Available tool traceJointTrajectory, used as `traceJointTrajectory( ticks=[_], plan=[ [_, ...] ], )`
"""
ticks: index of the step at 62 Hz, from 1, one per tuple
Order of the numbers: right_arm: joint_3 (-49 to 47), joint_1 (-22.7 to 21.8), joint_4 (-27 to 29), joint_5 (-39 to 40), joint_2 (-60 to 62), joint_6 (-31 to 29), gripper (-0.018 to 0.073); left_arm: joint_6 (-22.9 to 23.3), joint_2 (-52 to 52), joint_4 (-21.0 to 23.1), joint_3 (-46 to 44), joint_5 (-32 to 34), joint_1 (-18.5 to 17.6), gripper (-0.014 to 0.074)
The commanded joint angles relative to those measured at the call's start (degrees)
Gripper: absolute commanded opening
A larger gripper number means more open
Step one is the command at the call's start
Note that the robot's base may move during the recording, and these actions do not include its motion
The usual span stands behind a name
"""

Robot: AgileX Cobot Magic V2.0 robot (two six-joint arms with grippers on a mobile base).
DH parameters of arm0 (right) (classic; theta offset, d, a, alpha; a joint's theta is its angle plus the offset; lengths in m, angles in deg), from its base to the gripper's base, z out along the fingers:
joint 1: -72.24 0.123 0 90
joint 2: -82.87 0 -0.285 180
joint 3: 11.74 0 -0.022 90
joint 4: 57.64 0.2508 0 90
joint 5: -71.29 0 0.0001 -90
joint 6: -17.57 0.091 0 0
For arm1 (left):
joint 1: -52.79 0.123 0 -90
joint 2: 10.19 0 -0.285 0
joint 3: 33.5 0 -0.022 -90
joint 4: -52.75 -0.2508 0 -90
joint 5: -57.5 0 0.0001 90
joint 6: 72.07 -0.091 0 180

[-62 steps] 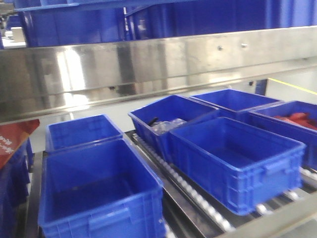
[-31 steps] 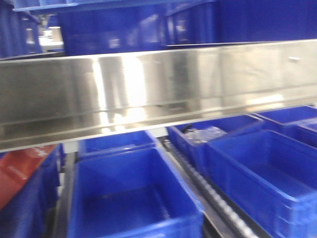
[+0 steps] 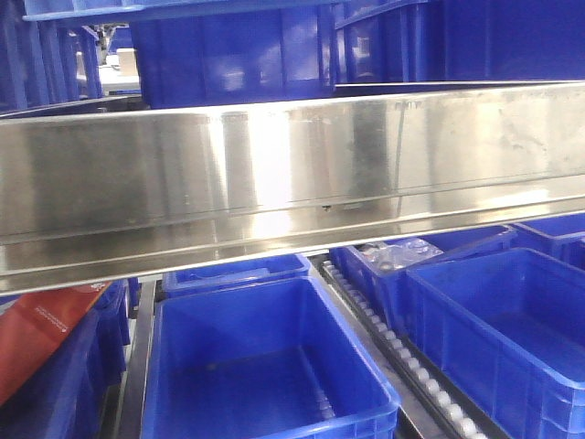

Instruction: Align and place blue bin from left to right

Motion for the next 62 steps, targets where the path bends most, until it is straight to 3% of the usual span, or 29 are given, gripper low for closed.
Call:
traceJointTrajectory(
  ticks=[1,62],
  plan=[
    [-0.69,1.17,4.84,4.07,0.80,-1.80,-0.0079,-0.35,-1.44,7.98,-1.10,8.81,-1.30,0.0013],
    [-0.69,1.17,4.84,4.07,0.80,-1.80,-0.0079,-0.35,-1.44,7.98,-1.10,11.36,-1.30,0.0013]
  ],
)
